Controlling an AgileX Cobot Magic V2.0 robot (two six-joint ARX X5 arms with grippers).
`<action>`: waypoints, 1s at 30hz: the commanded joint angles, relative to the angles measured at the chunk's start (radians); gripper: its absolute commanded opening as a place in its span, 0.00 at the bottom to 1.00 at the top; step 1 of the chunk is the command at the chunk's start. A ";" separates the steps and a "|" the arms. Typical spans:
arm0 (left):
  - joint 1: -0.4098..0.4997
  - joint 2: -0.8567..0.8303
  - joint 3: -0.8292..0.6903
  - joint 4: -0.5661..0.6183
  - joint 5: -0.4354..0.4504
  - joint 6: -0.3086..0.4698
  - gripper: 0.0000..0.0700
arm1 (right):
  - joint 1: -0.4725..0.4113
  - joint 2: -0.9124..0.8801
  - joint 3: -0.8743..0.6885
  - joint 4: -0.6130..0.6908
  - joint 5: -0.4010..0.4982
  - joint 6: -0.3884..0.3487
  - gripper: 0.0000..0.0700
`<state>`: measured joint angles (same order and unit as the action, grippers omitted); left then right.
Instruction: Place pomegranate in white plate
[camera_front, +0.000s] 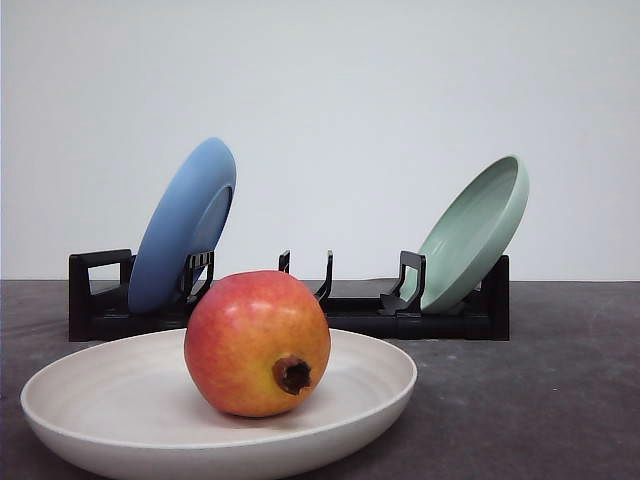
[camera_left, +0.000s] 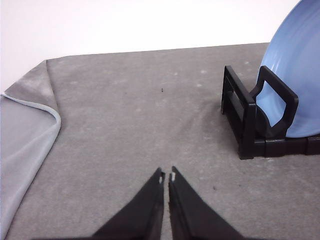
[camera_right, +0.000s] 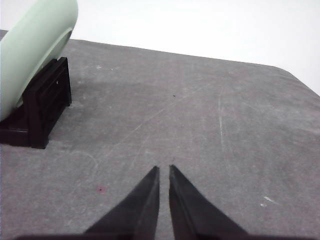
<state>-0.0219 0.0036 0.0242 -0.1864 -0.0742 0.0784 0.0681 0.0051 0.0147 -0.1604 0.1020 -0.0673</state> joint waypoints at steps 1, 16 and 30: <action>0.000 -0.001 -0.012 0.000 0.004 0.007 0.00 | 0.000 -0.002 -0.005 0.003 0.003 0.004 0.05; 0.000 -0.001 -0.012 0.000 0.004 0.007 0.00 | 0.000 -0.001 -0.005 0.003 0.004 0.004 0.05; 0.000 -0.001 -0.012 0.000 0.004 0.007 0.00 | 0.000 -0.002 -0.005 0.003 0.004 0.004 0.05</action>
<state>-0.0219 0.0036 0.0242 -0.1860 -0.0742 0.0784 0.0681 0.0051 0.0147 -0.1604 0.1020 -0.0673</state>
